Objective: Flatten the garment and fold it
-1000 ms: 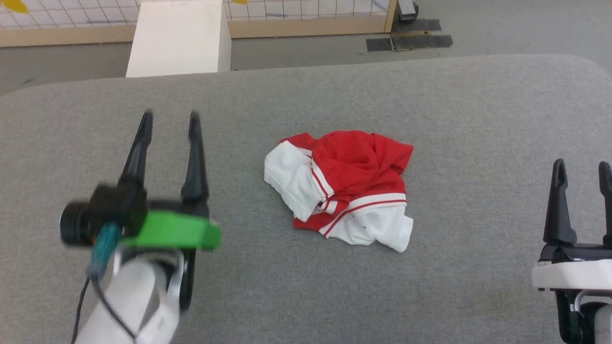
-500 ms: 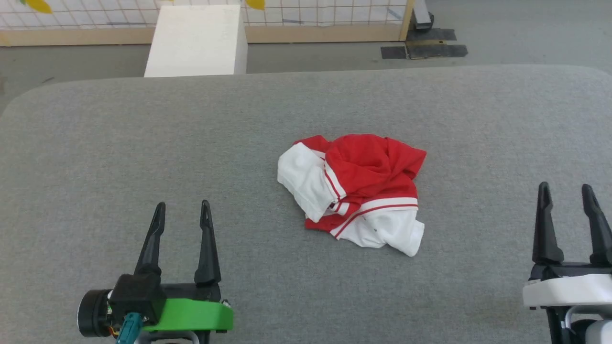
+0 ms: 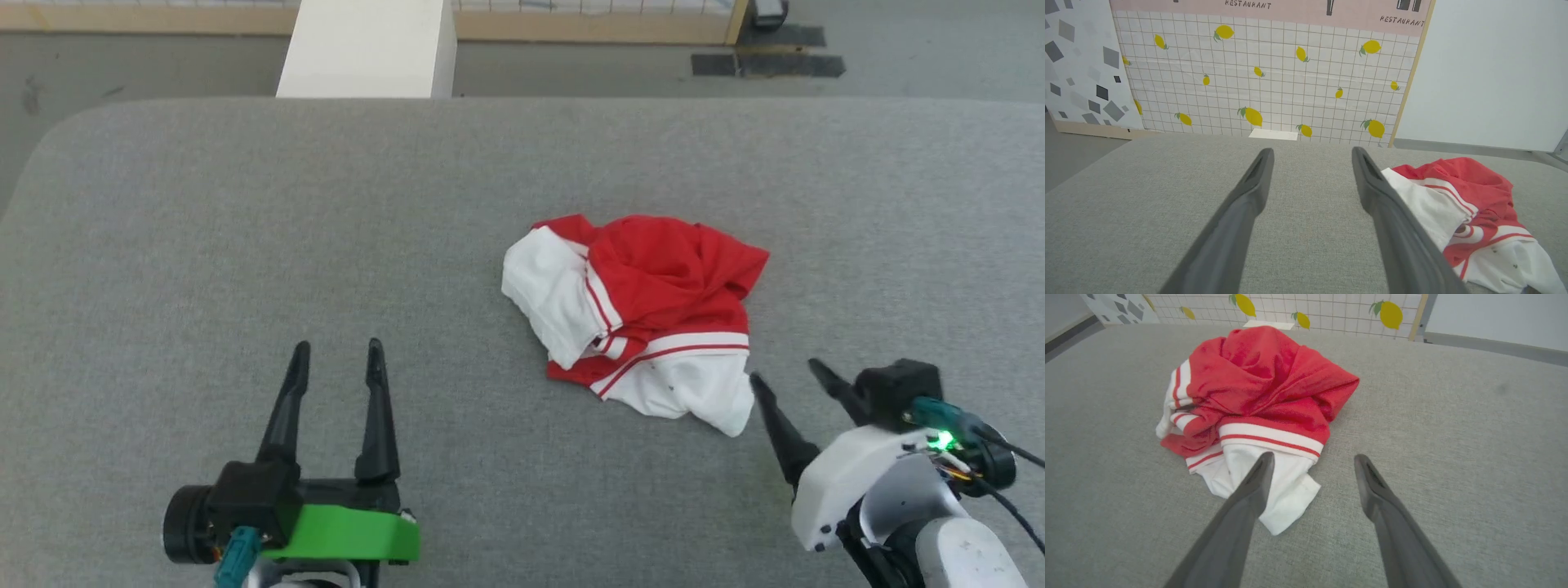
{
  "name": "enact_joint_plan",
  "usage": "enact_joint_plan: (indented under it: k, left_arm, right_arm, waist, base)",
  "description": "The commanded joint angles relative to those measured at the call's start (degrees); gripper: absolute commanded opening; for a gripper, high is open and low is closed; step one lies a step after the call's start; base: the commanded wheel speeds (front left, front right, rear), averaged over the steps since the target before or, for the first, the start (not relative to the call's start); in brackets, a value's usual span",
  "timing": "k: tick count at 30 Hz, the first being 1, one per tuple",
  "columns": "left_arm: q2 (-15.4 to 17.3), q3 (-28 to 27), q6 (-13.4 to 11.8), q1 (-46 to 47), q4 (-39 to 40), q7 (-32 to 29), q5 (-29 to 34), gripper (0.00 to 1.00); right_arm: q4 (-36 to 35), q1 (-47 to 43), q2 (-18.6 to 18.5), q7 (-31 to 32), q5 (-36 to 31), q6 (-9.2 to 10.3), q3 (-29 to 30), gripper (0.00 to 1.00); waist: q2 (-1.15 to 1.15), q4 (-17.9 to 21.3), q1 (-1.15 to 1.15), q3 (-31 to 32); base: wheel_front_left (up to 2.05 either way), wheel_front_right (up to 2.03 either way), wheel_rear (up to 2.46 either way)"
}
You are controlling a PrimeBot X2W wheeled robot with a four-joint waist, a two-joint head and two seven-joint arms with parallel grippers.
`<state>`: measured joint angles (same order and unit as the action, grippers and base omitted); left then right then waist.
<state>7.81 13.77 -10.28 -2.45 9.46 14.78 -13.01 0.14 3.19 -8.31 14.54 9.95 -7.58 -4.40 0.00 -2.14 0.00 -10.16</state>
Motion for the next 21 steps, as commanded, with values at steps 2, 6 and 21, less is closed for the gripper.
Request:
enact_joint_plan:
  k: [2, 6, 21]
  left_arm:
    - [-1.2, -0.1, 1.3, 1.2, -0.9, 0.2, 0.9, 1.00]
    - [-3.4, -0.3, 3.6, 3.1, -2.8, 0.2, 2.4, 1.00]
    - [-4.8, -3.1, 4.9, 2.0, -4.6, 0.2, 3.1, 1.00]
  right_arm:
    - [1.8, 2.3, -1.5, 3.4, 0.9, 0.09, -1.3, 1.00]
    - [7.3, 5.8, -4.0, 8.6, 3.2, 0.09, -6.8, 1.00]
    - [5.0, 8.6, -6.4, 9.2, 7.4, 0.09, -2.3, 0.00]
  waist:
    - [0.00, -2.0, 0.00, -2.5]
    - [0.00, -4.3, 0.00, -4.9]
    - [0.00, -3.5, 0.00, -1.9]
  base:
    - [0.00, 0.00, 0.00]
    - [0.00, 0.00, 0.00]
    - [0.00, 0.00, 0.00]
